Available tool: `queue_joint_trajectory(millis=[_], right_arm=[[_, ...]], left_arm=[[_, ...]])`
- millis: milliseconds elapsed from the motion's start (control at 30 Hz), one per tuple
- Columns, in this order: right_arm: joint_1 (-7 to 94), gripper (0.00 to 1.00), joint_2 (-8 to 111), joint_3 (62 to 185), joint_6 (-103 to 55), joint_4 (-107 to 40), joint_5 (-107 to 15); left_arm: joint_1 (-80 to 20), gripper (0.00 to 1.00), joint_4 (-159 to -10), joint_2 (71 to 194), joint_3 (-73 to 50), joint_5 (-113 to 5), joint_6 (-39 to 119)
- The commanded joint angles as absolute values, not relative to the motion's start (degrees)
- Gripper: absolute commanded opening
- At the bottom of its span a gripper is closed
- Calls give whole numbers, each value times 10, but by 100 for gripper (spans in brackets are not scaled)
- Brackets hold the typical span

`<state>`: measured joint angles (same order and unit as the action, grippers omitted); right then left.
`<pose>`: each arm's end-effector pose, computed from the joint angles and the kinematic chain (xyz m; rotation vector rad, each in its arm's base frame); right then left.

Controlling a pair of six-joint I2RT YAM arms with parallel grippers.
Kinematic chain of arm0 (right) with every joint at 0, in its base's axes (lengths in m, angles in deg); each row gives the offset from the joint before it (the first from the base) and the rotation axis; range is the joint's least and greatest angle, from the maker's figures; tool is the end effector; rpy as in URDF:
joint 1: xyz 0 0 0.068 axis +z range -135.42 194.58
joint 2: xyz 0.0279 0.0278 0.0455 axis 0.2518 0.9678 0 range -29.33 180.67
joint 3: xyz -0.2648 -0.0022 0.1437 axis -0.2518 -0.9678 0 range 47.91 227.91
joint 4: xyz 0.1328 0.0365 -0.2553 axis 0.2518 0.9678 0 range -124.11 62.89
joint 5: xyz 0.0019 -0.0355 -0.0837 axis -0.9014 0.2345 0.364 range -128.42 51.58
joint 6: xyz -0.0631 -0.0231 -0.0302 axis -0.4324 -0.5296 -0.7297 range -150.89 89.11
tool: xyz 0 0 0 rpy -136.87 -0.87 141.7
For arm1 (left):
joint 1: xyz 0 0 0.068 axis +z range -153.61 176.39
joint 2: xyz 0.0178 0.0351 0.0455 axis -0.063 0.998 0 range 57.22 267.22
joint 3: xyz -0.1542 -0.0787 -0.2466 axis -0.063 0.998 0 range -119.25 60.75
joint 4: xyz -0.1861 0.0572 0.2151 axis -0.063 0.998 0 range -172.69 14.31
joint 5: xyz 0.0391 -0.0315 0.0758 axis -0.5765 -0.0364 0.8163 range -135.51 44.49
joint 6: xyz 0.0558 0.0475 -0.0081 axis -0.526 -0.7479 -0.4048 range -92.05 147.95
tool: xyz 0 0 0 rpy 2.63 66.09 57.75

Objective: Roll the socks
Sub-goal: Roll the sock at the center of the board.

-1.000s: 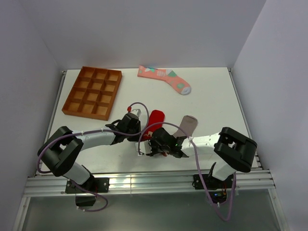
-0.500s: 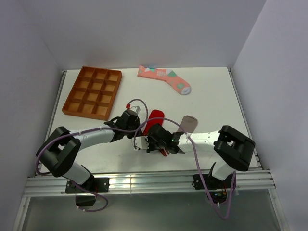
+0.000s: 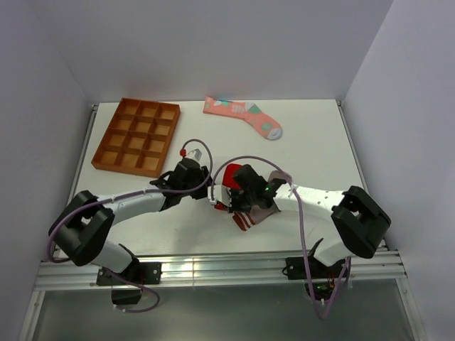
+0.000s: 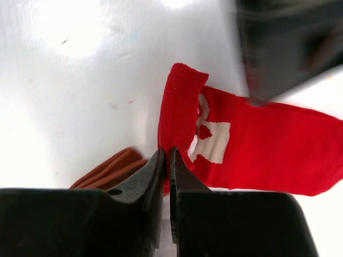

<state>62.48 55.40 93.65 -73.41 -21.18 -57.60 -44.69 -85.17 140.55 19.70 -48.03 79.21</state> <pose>0.2038 0.2557 0.1750 -1.8446 1.6294 0.4544 0.2501 -0.2217 0.1772 -0.1906 2.4208 -0.8578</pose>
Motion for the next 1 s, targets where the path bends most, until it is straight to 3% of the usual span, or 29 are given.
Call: queue_joint_trajectory(millis=[0,333,667,800,900,933,967], right_arm=[[626,4,512,919,-751,-191,-595],[626,4,513,916,-765,-193,-592],[626,3,516,927,-762,-192,-591],[626,3,515,927,-764,-193,-585],[626,3,518,928,-766,-195,-581],[625,3,518,929,-767,-196,-580],[626,3,518,930,-767,-197,-578]], left_arm=[[-440,42,-902,1447,153,-510,773],[-399,62,-834,1607,-11,-574,648],[-394,63,-707,1709,-122,-604,574],[-395,59,-697,1731,-129,-612,572],[-395,48,-707,1746,-128,-629,577],[-395,37,-712,1753,-126,-633,581],[-395,32,-716,1755,-125,-637,584]])
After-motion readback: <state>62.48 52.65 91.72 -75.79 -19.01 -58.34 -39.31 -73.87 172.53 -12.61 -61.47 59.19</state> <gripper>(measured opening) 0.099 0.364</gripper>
